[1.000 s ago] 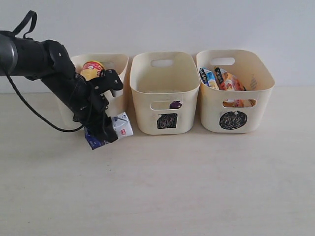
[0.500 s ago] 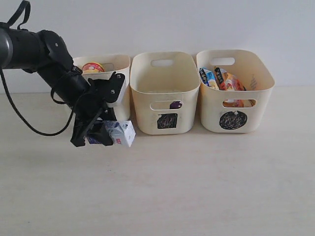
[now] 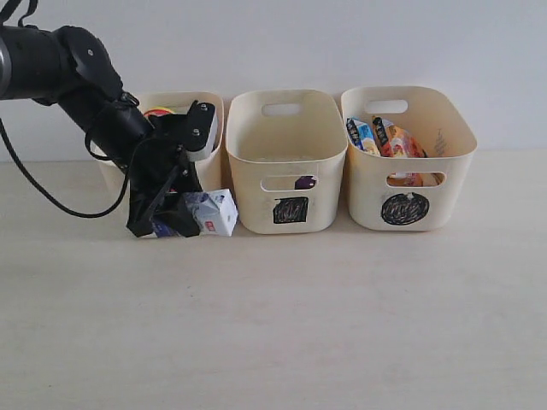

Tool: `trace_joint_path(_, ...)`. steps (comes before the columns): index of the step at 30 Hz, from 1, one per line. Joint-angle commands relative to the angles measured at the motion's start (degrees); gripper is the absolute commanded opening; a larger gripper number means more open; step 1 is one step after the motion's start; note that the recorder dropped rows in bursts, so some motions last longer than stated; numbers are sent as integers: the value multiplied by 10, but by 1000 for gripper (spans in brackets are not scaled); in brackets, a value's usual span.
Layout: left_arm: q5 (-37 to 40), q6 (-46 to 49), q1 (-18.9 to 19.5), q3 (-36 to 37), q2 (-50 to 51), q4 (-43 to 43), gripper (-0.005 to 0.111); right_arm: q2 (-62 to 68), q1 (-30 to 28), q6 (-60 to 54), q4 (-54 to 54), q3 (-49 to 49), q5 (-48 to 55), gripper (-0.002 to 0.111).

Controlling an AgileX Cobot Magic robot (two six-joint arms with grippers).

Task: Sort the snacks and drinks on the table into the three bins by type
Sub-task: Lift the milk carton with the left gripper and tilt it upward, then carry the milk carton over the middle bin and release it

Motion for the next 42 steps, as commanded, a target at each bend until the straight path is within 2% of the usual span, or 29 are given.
trace_joint_path(1, 40, -8, 1, -7, -14, -11, 4, -3, 1, 0, -1, 2, -5, 0)
trace_joint_path(7, 123, -33, 1, -7, -23, -29, 4, -3, 1, 0, -1, 2, -5, 0)
trace_joint_path(20, 123, -67, 1, -8, -94, -93, 4, -3, 1, 0, -1, 2, -5, 0)
trace_joint_path(24, 123, -61, 1, -8, -117, -151, 4, -3, 1, 0, -1, 2, -5, 0)
trace_joint_path(28, 56, -107, 1, -8, -122, -257, 4, -3, 1, 0, -1, 2, -5, 0)
trace_joint_path(31, -6, -108, -3, -8, -121, -300, 4, -3, 1, 0, -1, 2, -5, 0)
trace_joint_path(42, -264, -106, -56, -8, -77, -333, 4, -3, 1, 0, -1, 2, -5, 0)
